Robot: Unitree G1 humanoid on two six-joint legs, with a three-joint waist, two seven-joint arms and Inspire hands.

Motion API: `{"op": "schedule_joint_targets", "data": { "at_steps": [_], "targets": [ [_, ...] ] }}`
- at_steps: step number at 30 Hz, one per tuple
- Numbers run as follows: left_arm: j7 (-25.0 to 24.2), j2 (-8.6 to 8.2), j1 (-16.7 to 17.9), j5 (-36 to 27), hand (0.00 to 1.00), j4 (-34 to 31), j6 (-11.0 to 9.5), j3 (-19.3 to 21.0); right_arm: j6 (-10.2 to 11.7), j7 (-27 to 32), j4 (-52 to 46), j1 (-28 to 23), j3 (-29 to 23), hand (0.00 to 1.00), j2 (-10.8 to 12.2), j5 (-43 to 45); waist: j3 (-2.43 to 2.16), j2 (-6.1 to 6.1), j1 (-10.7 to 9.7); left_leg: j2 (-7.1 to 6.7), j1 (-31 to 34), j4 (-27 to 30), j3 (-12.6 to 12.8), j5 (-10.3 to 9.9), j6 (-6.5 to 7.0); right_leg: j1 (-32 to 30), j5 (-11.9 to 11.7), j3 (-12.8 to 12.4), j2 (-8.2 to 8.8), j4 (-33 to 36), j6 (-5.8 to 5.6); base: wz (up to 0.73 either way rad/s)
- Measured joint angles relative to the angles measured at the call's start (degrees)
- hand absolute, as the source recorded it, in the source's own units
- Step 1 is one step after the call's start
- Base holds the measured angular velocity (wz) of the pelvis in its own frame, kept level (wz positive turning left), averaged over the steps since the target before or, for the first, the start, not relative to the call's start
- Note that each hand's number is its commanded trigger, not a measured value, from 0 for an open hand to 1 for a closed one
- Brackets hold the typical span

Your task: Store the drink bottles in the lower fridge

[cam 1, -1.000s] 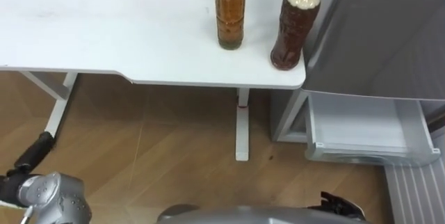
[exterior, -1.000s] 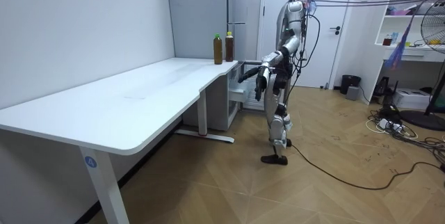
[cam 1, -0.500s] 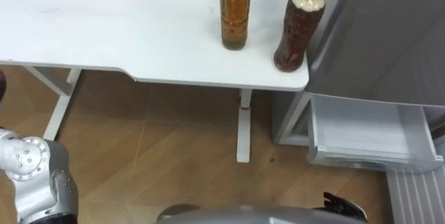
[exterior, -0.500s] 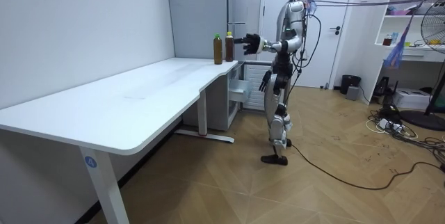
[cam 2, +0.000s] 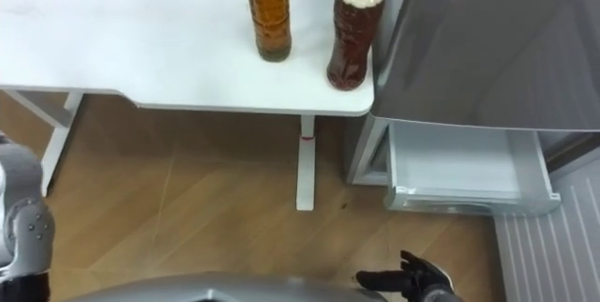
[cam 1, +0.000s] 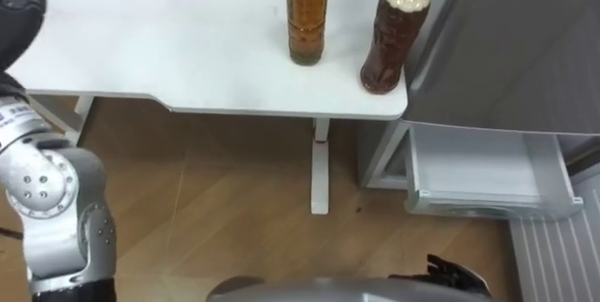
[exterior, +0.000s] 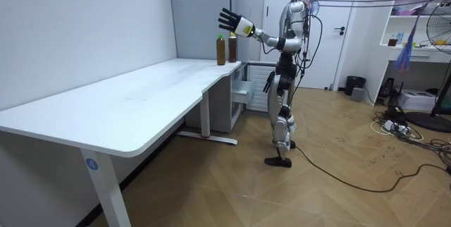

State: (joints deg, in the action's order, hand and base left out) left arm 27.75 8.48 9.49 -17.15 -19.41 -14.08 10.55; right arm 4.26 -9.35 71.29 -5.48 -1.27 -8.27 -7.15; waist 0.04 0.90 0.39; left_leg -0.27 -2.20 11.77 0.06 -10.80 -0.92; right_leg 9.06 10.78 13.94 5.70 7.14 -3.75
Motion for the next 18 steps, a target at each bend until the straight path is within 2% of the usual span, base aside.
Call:
{"op": "schedule_joint_targets", "data": {
  "at_steps": [4, 7, 11, 14, 18],
  "targets": [
    [-7.5, -0.01, -1.3, -0.1, 0.0, -0.2, 1.2, -6.3, 0.1, 0.0, 0.3, 0.6, 0.1, 0.0, 0.0, 0.0, 0.22, -0.47, -0.8, 0.04, 0.0, -0.1, 0.0, 0.0, 0.0, -0.2, 0.0, 0.1, 0.0, 0.0, 0.0, 0.0],
    [-11.6, -0.01, -2.0, -0.1, 0.0, -2.6, 2.3, -8.6, 0.0, -0.1, 1.0, 1.7, 0.2, 0.0, 0.0, 0.0, 0.2, -0.44, -1.9, 0.18, 0.5, -0.3, 0.4, 0.0, 0.0, -1.1, 0.0, 0.1, -0.01, 0.4, 0.0, -0.05],
    [-15.2, 0.01, -4.2, -0.1, 0.0, -3.0, 2.8, -9.0, 0.0, -0.3, 2.4, 2.4, 0.1, 0.0, 0.0, 0.2, 0.21, -0.29, -2.4, 0.33, 0.5, -0.3, 1.2, 0.0, 0.0, -1.2, 0.0, 0.1, 0.0, 0.6, 0.01, -0.1],
    [-17.7, 0.02, -4.9, 0.2, 0.0, -3.0, 4.1, -9.3, -0.1, -0.5, 2.6, 2.9, 0.1, 0.0, 0.2, 0.3, 0.26, -0.17, -3.2, 0.37, 0.3, -0.4, 1.5, 0.0, 0.0, -1.3, 0.0, -0.5, -0.03, 0.6, 0.01, -0.06],
    [-21.5, -0.01, -5.0, 0.4, 0.0, -3.0, 6.4, -11.5, -0.1, -0.8, 3.0, 3.2, 0.2, 0.0, 0.2, 0.4, 0.39, -0.08, -3.9, 0.42, 0.1, -0.3, 1.7, 0.0, 0.01, -1.2, 0.0, -1.7, -0.15, 0.6, 0.01, -0.02]
  ]
}}
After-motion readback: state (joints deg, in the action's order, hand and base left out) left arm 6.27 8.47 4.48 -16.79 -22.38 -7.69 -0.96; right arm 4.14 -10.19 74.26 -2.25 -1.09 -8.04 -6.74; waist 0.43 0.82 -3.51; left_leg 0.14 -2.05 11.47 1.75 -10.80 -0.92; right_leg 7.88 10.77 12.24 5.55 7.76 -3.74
